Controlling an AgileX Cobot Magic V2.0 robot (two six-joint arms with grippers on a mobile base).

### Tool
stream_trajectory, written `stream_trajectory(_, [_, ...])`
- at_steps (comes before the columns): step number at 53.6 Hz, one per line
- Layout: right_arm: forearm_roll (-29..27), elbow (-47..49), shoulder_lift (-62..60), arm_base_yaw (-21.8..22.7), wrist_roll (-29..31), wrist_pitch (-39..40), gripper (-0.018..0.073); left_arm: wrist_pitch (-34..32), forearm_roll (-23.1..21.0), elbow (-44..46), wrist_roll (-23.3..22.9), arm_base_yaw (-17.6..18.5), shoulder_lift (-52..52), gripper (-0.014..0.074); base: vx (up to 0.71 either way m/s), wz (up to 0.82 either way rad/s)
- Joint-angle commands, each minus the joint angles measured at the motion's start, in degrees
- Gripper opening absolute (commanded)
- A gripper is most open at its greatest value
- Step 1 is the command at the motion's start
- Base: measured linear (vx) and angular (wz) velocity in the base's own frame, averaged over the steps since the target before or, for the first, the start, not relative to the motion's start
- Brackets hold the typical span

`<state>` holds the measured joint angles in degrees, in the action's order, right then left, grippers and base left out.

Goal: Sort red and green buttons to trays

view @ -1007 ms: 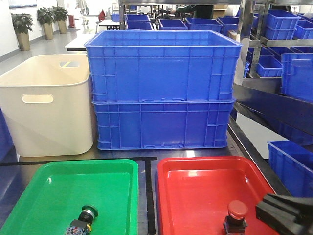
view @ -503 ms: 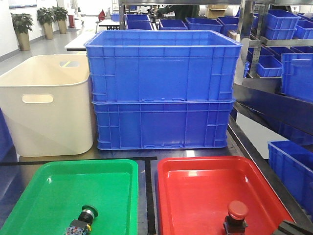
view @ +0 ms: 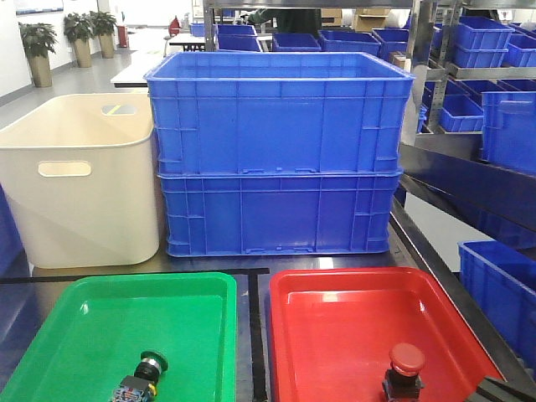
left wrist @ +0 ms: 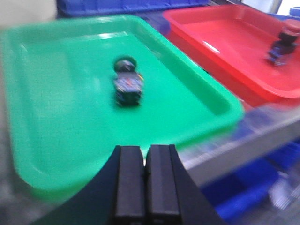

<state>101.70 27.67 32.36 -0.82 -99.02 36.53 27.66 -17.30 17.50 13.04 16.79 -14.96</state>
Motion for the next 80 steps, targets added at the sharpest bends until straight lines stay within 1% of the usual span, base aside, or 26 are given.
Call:
stream_trajectory(1, [-0.1,1.6,0.1,0.3,0.1,-1.2,-0.0010,-13.8,4.1,-2.4,0.2,-0.5,0.7,-0.0006,0.00,0.00])
stream_trajectory(3, [-0.1,1.6,0.1,0.3,0.1,-1.2,-0.0010,-19.3,5.3,-5.7,-0.9,-1.6,2.3,-0.0006,0.00,0.01])
stream_trajectory(8, [-0.1,1.6,0.1,0.3,0.1,-1.2,-0.0010,-26.2,6.3,-12.1,-1.2,-5.3,8.1,-0.0006,0.00,0.01])
stream_trajectory(11, [-0.1,1.6,0.1,0.3,0.1,-1.2,-0.0010,-27.1,6.7,-15.3,-1.2,-8.0,12.8,-0.0006,0.00,0.00])
stream_trajectory(13, [-0.1,1.6,0.1,0.3,0.1,-1.2,-0.0010,-27.0,6.7,-17.3,-1.2,-9.1,15.1,-0.0006,0.00,0.00])
stream_trajectory(16, [-0.1,1.6,0.2,0.3,0.1,-1.2,-0.0010,-27.7,6.5,-19.7,-3.0,-10.7,16.9,-0.0006,0.00,0.00])
stream_trajectory(19, [-0.1,1.6,0.0,0.3,0.1,-1.2,-0.0010,-24.1,7.5,-19.5,-3.9,-11.8,16.3,-0.0006,0.00,0.00])
stream_trajectory(21, [-0.2,1.6,0.0,0.3,0.1,-1.2,-0.0010,-23.3,8.2,-19.5,-4.7,-12.0,16.6,-0.0006,0.00,0.00])
stream_trajectory(24, [-0.1,1.6,0.1,0.3,0.1,-1.2,-0.0010,-22.2,8.0,-19.5,-5.7,-12.0,16.6,-0.0006,0.00,-0.01])
stream_trajectory(29, [-0.1,1.6,0.1,0.3,0.1,-1.4,-0.0010,-21.2,8.1,-19.5,-5.7,-12.0,16.5,-0.0006,0.00,0.00])
stream_trajectory(68, [-0.2,1.6,0.1,0.3,0.0,-1.4,-0.0010,-21.2,8.1,-19.5,-5.7,-12.0,16.5,-0.0006,0.00,0.00])
stream_trajectory(73, [-2.6,1.6,0.2,0.3,-0.2,-1.4,-0.0010,-21.2,8.1,-19.5,-5.7,-12.0,16.5,-0.0006,0.00,0.00])
stream_trajectory(76, [-5.0,1.6,0.3,0.3,1.1,-2.0,-0.0010,-21.2,8.1,-19.5,-5.7,-12.0,16.5,-0.0006,0.00,0.00])
stream_trajectory(79, [-8.9,1.6,0.4,0.3,4.7,-3.0,-0.0010,-21.2,8.1,-19.5,-5.7,-12.0,16.5,-0.0006,0.00,0.00])
stream_trajectory(80, [-10.8,1.6,0.4,0.3,6.7,-3.4,-0.0010,-21.2,8.1,-19.5,-5.7,-12.0,16.5,-0.0006,0.00,0.00])
